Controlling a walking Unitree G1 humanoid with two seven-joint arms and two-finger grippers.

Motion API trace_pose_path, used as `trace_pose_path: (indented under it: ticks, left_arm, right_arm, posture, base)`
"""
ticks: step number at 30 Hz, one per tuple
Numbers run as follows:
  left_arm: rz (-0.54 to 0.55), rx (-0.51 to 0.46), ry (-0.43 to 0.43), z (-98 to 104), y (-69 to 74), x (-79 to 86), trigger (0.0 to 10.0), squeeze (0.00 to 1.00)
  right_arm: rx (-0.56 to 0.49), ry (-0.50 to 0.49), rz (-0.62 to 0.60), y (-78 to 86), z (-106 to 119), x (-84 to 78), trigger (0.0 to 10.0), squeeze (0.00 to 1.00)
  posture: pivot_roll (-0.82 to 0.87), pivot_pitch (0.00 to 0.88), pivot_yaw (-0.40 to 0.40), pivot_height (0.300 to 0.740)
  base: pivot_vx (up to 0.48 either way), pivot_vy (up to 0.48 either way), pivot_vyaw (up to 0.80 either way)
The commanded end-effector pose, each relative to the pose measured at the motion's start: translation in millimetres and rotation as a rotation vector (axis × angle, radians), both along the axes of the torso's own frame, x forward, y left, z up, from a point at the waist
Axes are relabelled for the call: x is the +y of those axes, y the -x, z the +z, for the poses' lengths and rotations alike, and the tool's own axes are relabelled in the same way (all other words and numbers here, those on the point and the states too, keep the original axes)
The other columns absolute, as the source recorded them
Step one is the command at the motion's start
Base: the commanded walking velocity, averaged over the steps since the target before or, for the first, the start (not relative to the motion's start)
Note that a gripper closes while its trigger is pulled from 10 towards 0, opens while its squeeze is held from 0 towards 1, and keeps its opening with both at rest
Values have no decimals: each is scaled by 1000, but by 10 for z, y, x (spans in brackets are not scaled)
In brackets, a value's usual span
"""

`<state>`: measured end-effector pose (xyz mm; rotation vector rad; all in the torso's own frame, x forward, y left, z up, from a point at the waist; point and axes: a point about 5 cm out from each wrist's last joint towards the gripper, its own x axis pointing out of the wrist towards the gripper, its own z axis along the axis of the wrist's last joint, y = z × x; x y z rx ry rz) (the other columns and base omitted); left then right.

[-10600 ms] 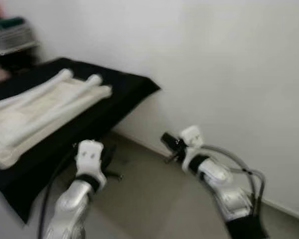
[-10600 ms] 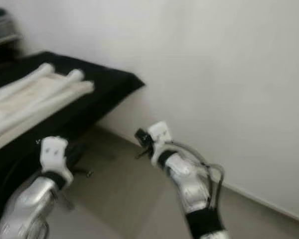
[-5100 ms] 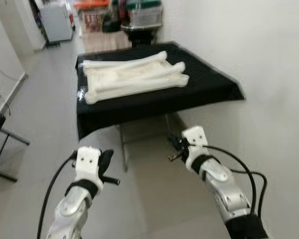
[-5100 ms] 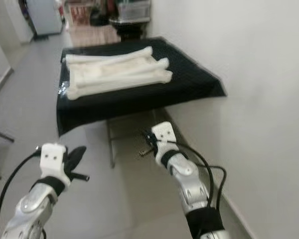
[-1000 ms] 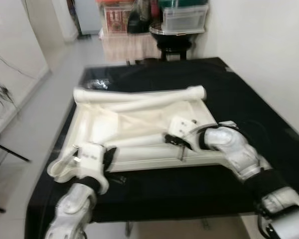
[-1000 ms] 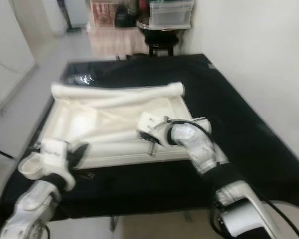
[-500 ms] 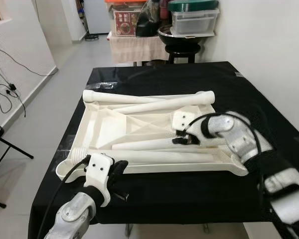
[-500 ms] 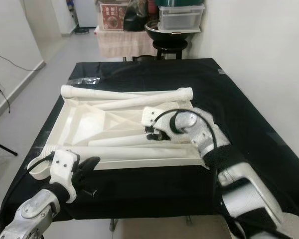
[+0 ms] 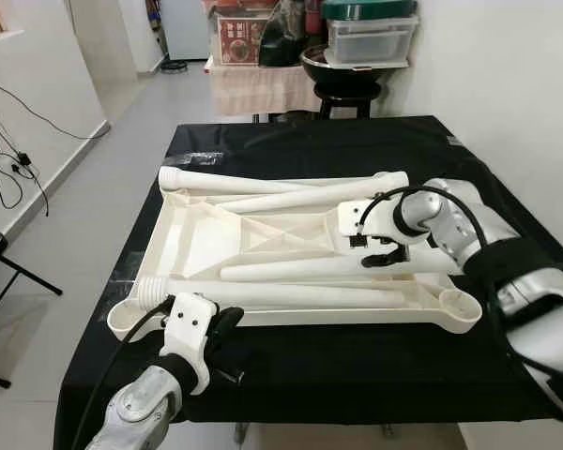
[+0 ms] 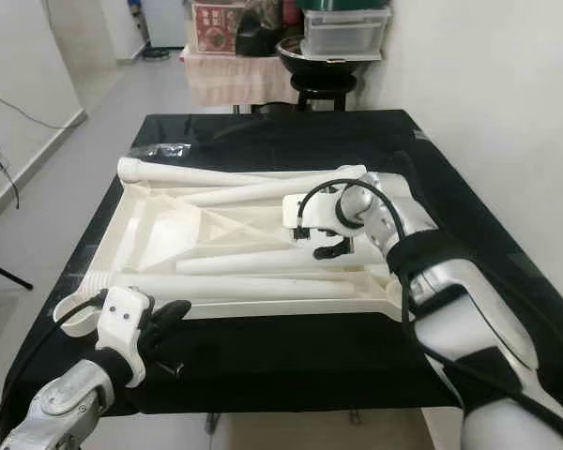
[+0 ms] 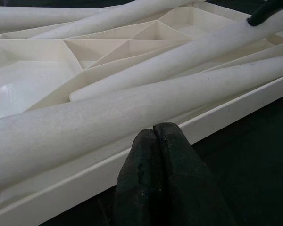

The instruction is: Building children table

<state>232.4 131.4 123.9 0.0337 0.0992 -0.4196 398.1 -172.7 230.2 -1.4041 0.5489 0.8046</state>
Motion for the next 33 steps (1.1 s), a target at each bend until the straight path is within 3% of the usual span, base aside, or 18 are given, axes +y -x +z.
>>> trace_pose_path:
  ticks: [1, 12, 25, 26, 27, 33]
  left_arm:
    - [2, 7, 10, 7, 14, -8, 10000, 0]
    - [5, 8, 12, 11, 18, -12, 10000, 0]
    - [11, 8, 12, 14, 14, -8, 10000, 0]
    - [12, 8, 12, 15, 12, -9, 10000, 0]
    - [12, 7, 11, 16, 12, -10, 10000, 0]
    - [14, 7, 10, 18, 13, -8, 10000, 0]
  right_arm:
    - [47, 56, -18, 7, -188, 6, 10000, 0]
    - [177, 88, 32, 64, -353, 41, 10000, 0]
    - [183, 75, 10, 41, -355, 41, 10000, 0]
    - [191, 88, 2, 47, -397, 39, 7922, 0]
    - [193, 97, -2, 50, -433, 39, 0, 0]
    - [187, 100, -4, 47, -460, 52, 0, 0]
  posture:
    - [-25, 38, -38, 740]
    - [-21, 45, -41, 740]
    - [-23, 45, -42, 740]
    - [-23, 44, -42, 740]
    - [-21, 46, -40, 740]
    - [-20, 48, -41, 740]
  base:
    - [0, 0, 0]
    - [0, 0, 0]
    - [0, 0, 0]
    - [0, 0, 0]
    - [0, 0, 0]
    - [0, 0, 0]
